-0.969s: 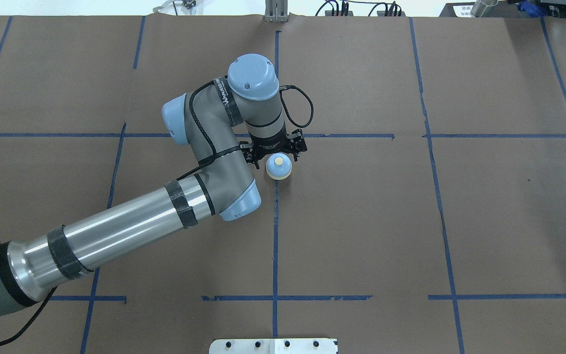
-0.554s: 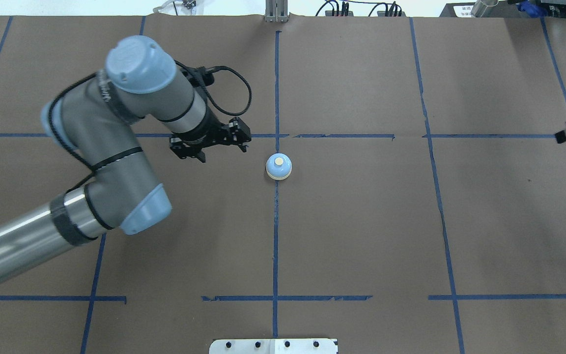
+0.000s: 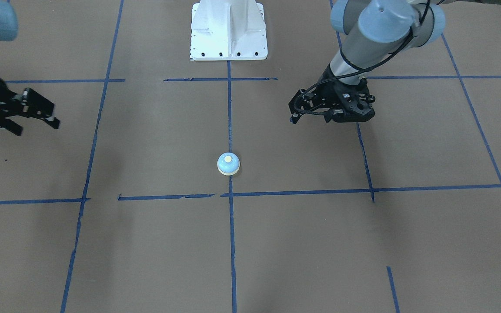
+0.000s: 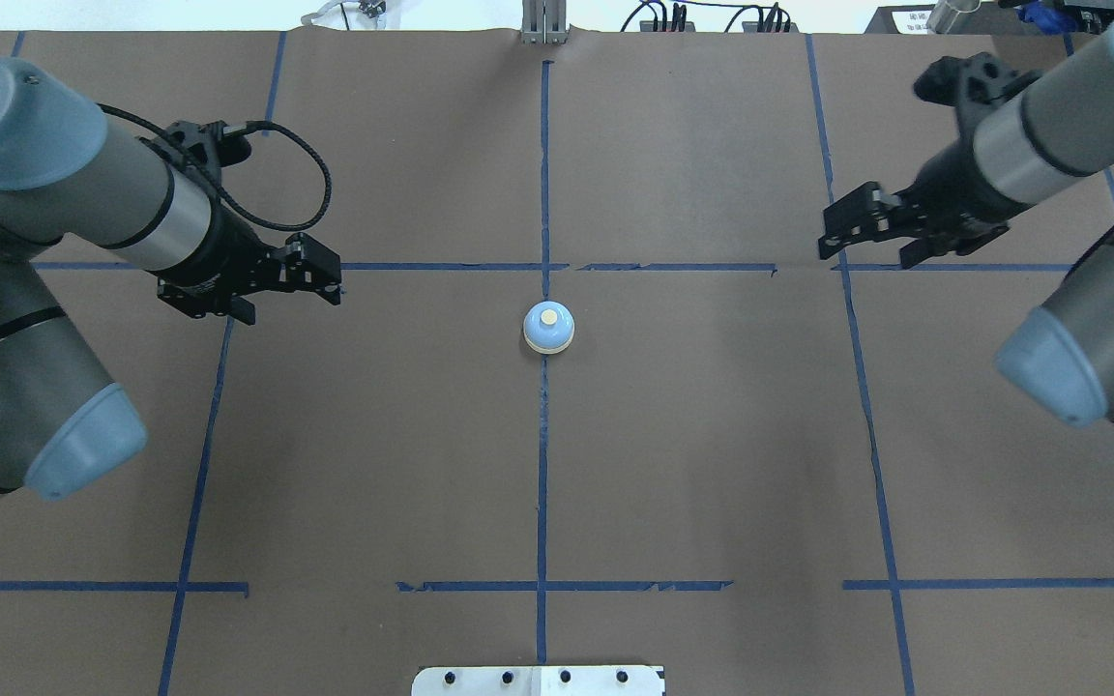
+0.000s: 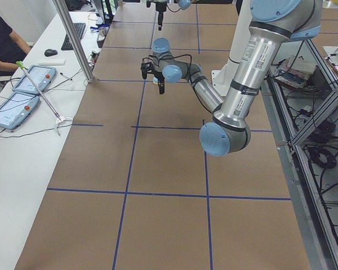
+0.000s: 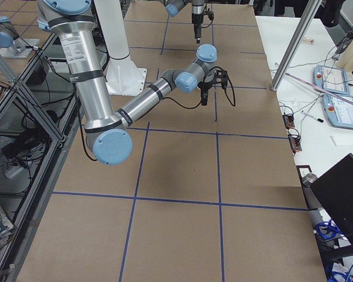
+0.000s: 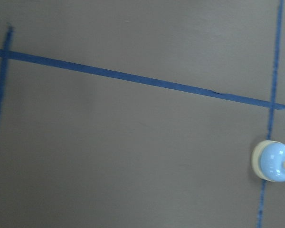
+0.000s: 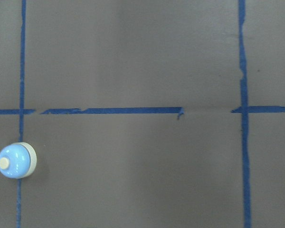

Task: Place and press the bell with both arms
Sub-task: 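Withdraw the left gripper from the bell while the right arm approaches, then move the right gripper directly above the bell's top button, then press down on the bell's top button with the right gripper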

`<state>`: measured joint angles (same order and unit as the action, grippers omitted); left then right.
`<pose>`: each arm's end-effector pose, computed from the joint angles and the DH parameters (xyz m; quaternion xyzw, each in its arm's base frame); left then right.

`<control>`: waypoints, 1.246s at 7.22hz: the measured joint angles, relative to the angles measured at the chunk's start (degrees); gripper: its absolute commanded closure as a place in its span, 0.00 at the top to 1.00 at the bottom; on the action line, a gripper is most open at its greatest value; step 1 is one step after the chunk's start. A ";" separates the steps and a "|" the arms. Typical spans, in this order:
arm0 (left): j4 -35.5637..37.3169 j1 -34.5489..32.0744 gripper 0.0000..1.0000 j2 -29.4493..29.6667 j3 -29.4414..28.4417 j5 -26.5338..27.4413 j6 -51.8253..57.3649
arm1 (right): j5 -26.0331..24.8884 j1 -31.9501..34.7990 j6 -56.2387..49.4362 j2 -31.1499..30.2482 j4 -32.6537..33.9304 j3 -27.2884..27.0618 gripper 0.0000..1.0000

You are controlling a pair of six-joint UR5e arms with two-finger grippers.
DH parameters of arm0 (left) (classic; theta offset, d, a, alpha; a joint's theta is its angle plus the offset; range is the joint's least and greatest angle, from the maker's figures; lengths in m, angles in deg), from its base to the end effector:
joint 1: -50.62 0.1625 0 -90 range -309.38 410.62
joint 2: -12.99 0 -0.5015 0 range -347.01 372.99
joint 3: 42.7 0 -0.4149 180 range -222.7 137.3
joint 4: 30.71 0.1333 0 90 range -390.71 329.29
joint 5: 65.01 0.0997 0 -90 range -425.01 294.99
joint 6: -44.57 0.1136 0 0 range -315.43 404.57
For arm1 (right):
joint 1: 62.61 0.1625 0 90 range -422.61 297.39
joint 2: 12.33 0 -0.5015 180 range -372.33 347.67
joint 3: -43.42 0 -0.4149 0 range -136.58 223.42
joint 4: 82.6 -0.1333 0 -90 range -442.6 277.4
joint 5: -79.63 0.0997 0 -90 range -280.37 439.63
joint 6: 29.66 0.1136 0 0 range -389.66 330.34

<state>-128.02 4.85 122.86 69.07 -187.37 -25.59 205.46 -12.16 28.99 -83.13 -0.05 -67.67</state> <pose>0.3794 -0.4937 0.3463 0.0024 0.4718 -0.0836 0.8777 -0.3411 -0.5180 0.3560 0.0395 -0.4752 0.0216 0.8787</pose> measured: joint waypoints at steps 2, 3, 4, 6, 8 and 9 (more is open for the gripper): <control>1.28 -1.54 1.00 -8.33 4.59 0.37 6.82 | -10.80 -11.71 9.81 8.11 0.08 1.63 0.02; 1.46 -1.87 1.00 -10.93 5.77 0.48 8.66 | -14.45 -15.21 13.48 12.81 0.22 5.02 0.00; 1.54 -2.02 1.00 -12.10 6.23 0.52 9.41 | -17.04 -16.90 16.21 18.45 0.42 11.18 0.00; 1.59 -2.04 1.00 -12.68 6.48 0.54 9.74 | -18.50 -17.78 18.29 27.33 0.59 23.21 0.00; 1.54 -2.04 1.00 -13.10 6.74 0.60 9.74 | -18.73 -17.83 18.53 30.97 0.48 29.95 0.00; 1.52 -2.04 1.00 -13.58 7.23 0.62 9.66 | -18.76 -17.85 18.54 31.34 0.44 31.47 0.00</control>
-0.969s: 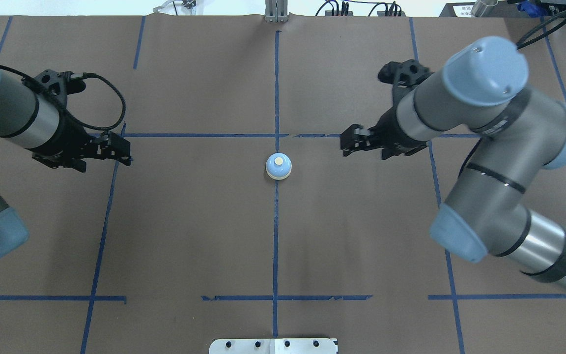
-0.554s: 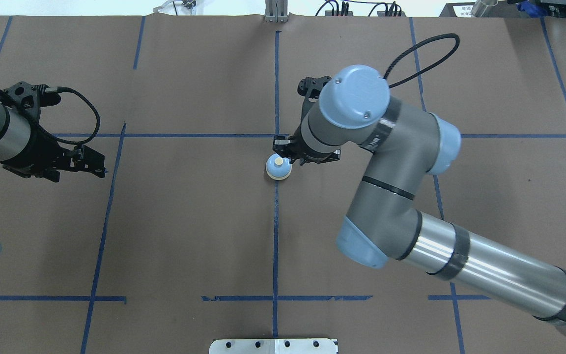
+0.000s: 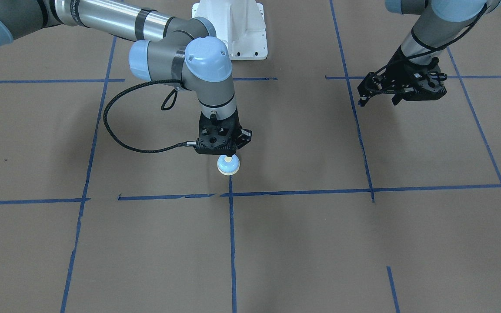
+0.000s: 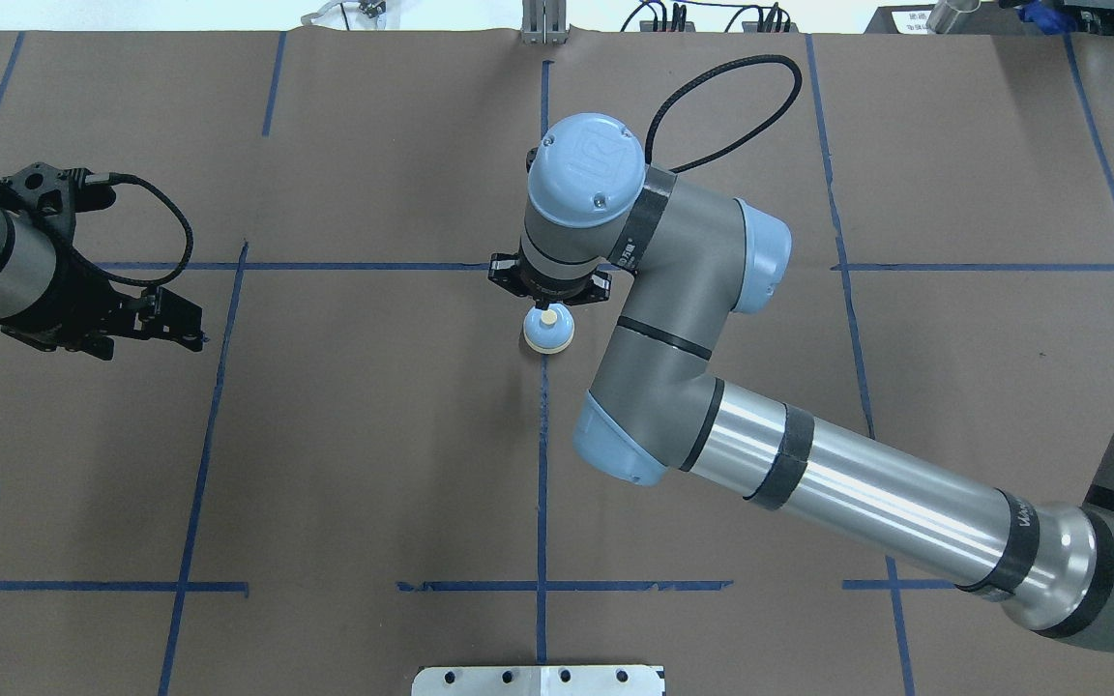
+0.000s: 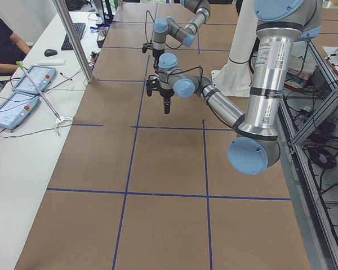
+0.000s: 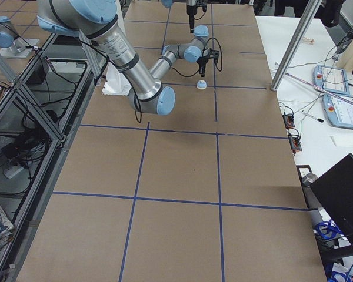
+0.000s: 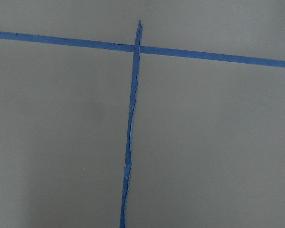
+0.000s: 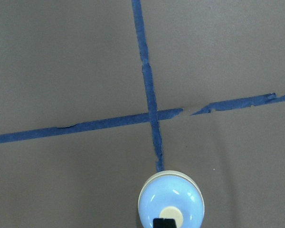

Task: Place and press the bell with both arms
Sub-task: 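Press down on the bell's top button with the right gripper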

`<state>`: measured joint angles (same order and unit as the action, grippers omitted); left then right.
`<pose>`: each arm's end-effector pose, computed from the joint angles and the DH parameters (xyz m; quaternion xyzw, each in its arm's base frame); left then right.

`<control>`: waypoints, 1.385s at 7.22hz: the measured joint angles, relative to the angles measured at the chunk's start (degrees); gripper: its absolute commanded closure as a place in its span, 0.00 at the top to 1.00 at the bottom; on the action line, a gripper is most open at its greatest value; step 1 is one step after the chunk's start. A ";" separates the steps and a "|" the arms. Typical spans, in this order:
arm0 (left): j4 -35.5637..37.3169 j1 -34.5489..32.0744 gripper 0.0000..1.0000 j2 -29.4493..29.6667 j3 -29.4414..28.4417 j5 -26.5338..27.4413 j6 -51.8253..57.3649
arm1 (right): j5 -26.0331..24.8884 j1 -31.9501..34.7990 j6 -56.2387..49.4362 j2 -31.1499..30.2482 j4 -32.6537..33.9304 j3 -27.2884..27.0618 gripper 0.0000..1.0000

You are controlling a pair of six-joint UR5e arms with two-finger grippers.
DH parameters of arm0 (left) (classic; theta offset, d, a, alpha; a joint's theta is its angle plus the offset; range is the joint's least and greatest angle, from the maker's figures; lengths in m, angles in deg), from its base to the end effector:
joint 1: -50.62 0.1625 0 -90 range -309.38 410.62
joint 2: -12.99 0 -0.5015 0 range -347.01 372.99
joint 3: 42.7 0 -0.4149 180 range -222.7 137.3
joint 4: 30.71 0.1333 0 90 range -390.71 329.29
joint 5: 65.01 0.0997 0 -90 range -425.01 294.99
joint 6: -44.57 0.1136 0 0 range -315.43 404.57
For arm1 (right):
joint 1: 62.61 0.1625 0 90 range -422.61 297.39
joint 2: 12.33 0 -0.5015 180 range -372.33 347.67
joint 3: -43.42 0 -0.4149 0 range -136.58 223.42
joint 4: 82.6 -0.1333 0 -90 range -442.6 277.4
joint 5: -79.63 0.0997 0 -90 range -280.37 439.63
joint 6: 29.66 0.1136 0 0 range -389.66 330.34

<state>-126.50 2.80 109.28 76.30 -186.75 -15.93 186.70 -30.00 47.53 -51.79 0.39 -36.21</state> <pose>0.3029 -0.4438 0.4286 0.0109 0.4235 -0.0487 0.9045 -0.6635 -0.5432 0.2143 0.0273 -0.4176 0.0973 0.9030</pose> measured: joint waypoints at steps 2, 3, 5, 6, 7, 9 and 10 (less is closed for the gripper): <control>-0.01 -0.05 1.00 -0.76 0.87 0.01 -0.05 | -0.01 -0.04 0.03 0.04 -0.05 1.40 0.00; -0.01 -0.07 1.00 -0.89 1.00 0.01 -0.06 | -0.04 -0.17 -0.07 -0.01 -0.08 1.96 0.00; -0.01 -0.12 1.00 -0.99 1.08 0.01 -0.06 | -0.04 -0.72 -0.30 -0.42 -0.17 2.47 0.00; -0.01 -0.17 1.00 -1.23 1.21 0.01 -0.06 | -0.03 -0.89 -0.34 -0.49 -0.19 2.56 0.00; -0.01 -0.21 1.00 -1.73 1.55 0.01 -0.04 | -0.02 -0.99 -0.36 -0.47 -0.20 2.67 0.00; -0.03 -0.26 1.00 -2.52 2.42 0.01 0.02 | 0.00 -0.99 -0.31 -0.33 -0.22 2.75 0.00; -0.05 -0.26 1.00 -2.60 2.57 0.01 0.05 | 0.30 -0.65 -0.29 -0.22 -0.28 2.31 0.00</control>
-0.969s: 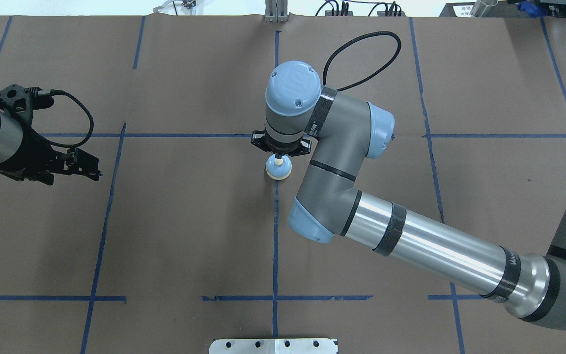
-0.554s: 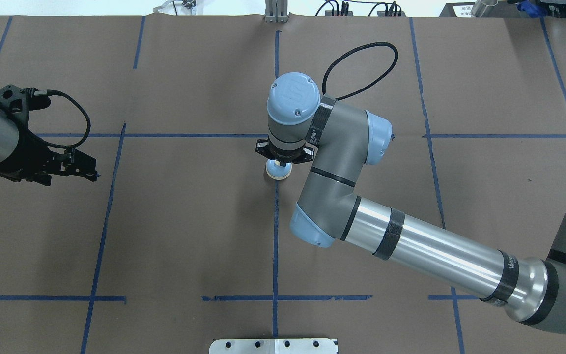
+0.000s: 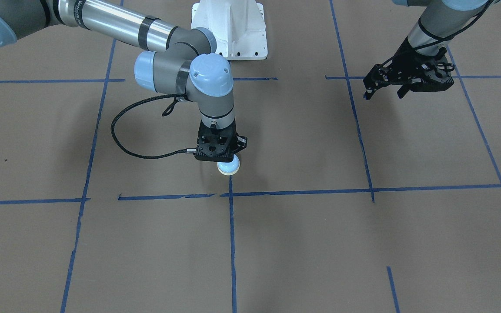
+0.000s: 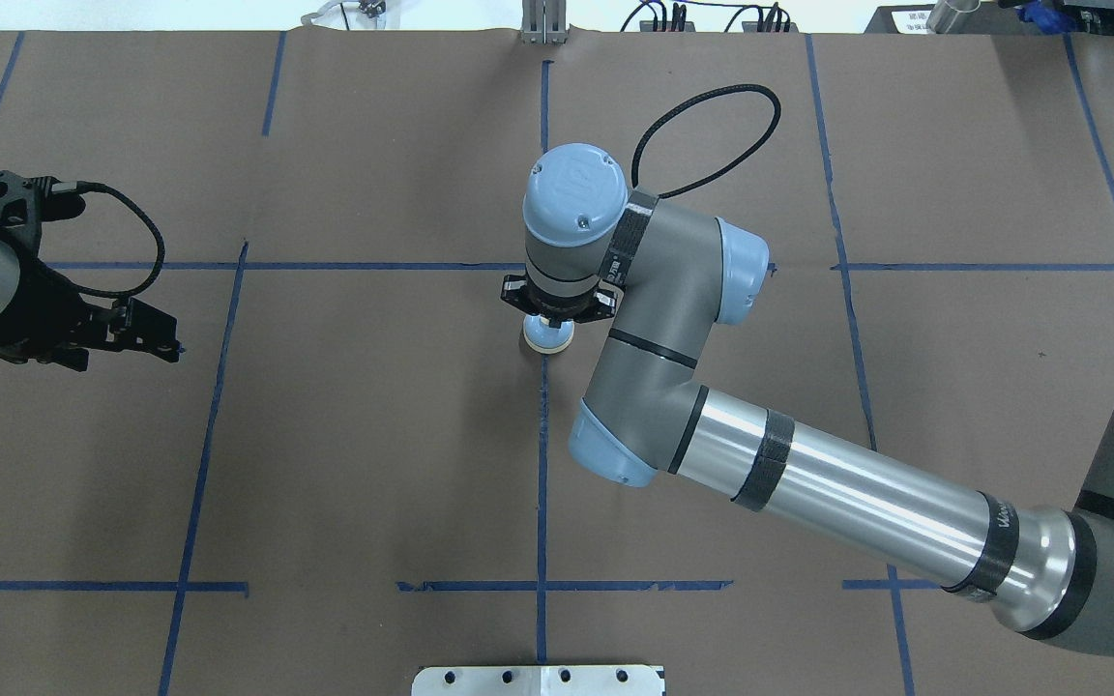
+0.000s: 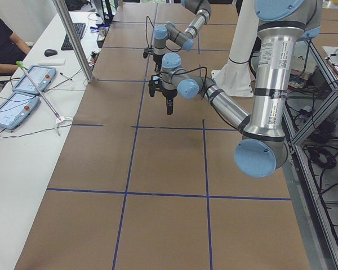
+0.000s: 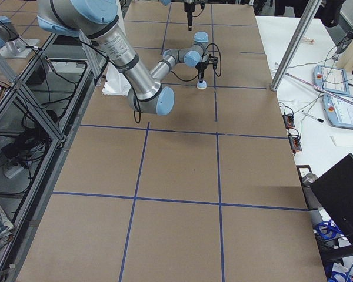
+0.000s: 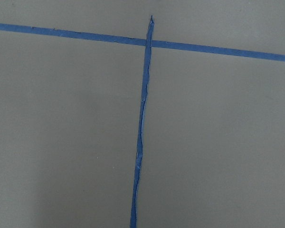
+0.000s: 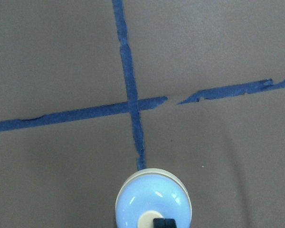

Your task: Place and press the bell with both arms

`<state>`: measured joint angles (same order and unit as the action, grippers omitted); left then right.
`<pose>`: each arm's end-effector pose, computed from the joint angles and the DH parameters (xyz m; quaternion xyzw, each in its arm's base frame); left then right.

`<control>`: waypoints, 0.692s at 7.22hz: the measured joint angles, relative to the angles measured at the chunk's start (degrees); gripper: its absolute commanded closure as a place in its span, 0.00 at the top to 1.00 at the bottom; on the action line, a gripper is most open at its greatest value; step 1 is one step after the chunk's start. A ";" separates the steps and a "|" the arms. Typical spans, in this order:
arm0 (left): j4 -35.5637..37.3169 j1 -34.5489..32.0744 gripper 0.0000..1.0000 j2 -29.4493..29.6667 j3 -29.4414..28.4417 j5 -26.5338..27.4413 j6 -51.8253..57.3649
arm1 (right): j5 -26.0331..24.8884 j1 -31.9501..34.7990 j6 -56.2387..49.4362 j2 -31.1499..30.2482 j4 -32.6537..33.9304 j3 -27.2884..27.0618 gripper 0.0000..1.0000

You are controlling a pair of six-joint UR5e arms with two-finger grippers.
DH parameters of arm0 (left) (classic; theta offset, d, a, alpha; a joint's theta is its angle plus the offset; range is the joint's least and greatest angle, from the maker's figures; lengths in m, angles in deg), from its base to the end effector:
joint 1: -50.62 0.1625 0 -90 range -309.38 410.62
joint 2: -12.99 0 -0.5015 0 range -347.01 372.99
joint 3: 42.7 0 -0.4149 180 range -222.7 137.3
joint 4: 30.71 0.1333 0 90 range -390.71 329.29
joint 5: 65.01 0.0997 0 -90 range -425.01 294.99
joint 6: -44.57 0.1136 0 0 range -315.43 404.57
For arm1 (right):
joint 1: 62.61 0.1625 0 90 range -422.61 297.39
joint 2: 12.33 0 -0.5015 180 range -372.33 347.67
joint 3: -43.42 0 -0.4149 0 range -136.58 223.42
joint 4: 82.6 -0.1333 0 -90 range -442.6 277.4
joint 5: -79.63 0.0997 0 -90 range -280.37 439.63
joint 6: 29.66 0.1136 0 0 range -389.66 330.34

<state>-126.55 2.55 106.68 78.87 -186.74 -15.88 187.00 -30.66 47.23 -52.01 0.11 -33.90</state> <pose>0.2859 -0.4284 0.4307 0.0122 0.4235 -0.0502 0.9044 -0.6785 -0.5403 0.2357 0.0158 -0.4024 0.0926 0.9106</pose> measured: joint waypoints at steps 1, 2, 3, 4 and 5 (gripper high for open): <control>0.01 0.00 1.00 0.00 0.04 0.00 0.04 | 1.08 0.92 0.05 -0.07 -0.03 -1.46 0.00; 0.03 0.00 1.00 -0.03 0.04 0.00 0.08 | 3.35 2.78 0.12 -1.12 0.03 -4.68 0.00; -0.03 -0.04 1.00 -0.31 0.04 0.00 0.15 | 6.42 5.45 -0.02 -4.29 0.12 -9.71 0.01; -0.19 -0.12 1.00 -0.97 0.05 0.00 0.91 | 9.56 8.31 -0.97 -9.66 0.07 -15.91 0.04; -0.31 -0.52 1.00 -2.00 0.14 0.00 3.21 | 12.40 11.14 -3.55 -16.15 0.00 -22.29 0.32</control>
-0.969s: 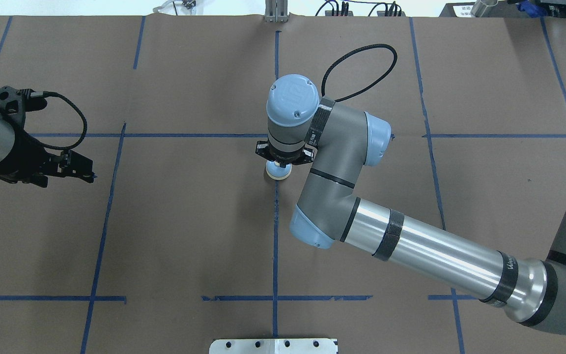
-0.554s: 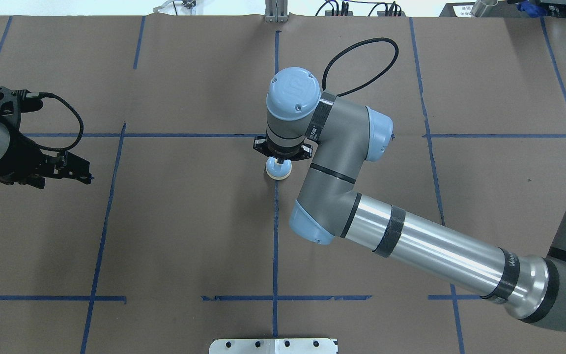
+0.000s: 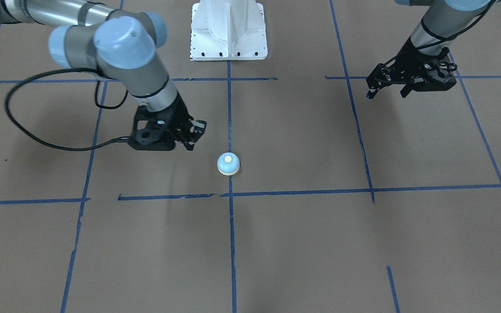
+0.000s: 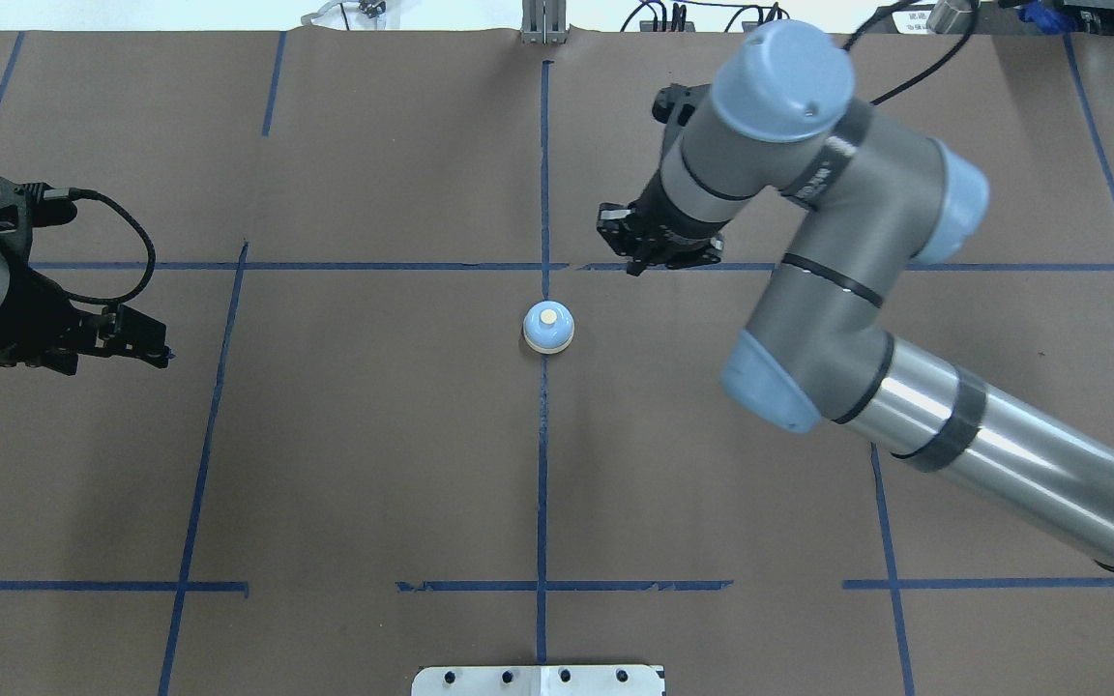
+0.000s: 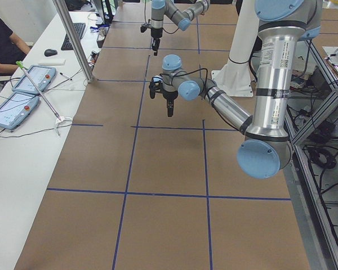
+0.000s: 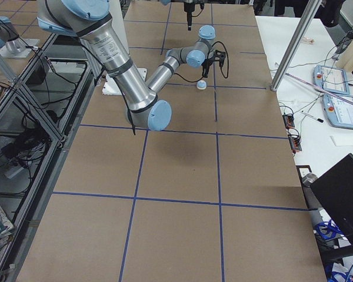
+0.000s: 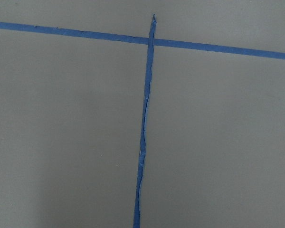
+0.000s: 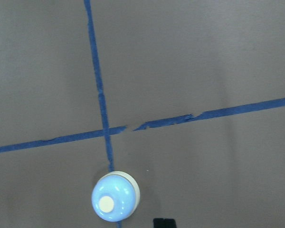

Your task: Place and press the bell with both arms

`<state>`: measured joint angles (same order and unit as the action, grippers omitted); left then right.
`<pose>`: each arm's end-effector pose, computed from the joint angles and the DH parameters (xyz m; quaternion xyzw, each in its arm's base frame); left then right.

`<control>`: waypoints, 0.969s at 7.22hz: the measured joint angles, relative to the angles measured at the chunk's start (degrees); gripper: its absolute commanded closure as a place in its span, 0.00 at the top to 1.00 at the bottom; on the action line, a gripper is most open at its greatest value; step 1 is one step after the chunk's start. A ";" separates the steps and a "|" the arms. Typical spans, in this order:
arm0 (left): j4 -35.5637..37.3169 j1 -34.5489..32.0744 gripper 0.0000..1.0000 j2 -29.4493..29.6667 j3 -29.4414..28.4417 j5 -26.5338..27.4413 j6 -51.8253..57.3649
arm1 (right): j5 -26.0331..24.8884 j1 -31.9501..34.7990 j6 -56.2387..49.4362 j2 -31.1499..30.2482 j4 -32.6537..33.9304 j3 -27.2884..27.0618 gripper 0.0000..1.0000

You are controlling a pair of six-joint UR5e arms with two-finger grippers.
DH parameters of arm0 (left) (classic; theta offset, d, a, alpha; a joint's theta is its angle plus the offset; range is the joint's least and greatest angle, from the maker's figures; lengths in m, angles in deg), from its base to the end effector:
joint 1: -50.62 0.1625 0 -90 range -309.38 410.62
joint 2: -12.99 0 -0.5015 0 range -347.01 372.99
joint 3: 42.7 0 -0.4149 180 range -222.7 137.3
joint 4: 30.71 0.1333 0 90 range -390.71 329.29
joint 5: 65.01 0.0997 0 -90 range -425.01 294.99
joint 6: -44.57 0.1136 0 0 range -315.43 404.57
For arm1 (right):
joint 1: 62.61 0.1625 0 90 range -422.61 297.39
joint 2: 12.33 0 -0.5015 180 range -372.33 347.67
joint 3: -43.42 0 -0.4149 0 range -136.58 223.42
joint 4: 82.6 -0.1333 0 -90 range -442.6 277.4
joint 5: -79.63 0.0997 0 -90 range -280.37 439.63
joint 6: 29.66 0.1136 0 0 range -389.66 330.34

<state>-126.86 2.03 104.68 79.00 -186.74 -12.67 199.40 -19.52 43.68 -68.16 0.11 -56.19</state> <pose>0.2753 -0.4234 0.4465 0.0169 0.4144 -0.0331 0.9093 -0.4737 -0.5484 0.2748 0.0065 -0.4767 0.0916 0.8743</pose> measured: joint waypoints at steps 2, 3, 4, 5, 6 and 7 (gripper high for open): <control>-0.18 -2.73 1.00 -3.14 0.13 -0.40 7.19 | 7.53 8.18 -8.56 -12.63 0.01 -9.42 1.00; -0.28 -4.55 1.00 -4.83 0.27 -0.63 10.93 | 10.77 13.24 -14.35 -18.84 0.09 -12.46 1.00; -0.33 -6.81 1.00 -6.71 0.42 -1.09 15.26 | 12.96 18.35 -22.86 -25.68 0.26 -15.00 1.00; -0.32 -9.96 1.00 -9.00 0.37 -2.03 21.00 | 14.87 23.47 -32.14 -31.54 0.44 -16.00 1.00; -0.22 -14.44 1.00 -11.48 0.12 -3.67 28.33 | 16.11 28.34 -40.42 -36.63 0.56 -16.26 1.00; 0.00 -20.17 1.00 -13.74 -0.83 -6.51 36.92 | 16.62 32.72 -47.81 -40.89 0.72 -15.96 1.00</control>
<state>-126.85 -18.14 90.94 78.17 -193.25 24.25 216.03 13.20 -4.13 -109.05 0.84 -72.15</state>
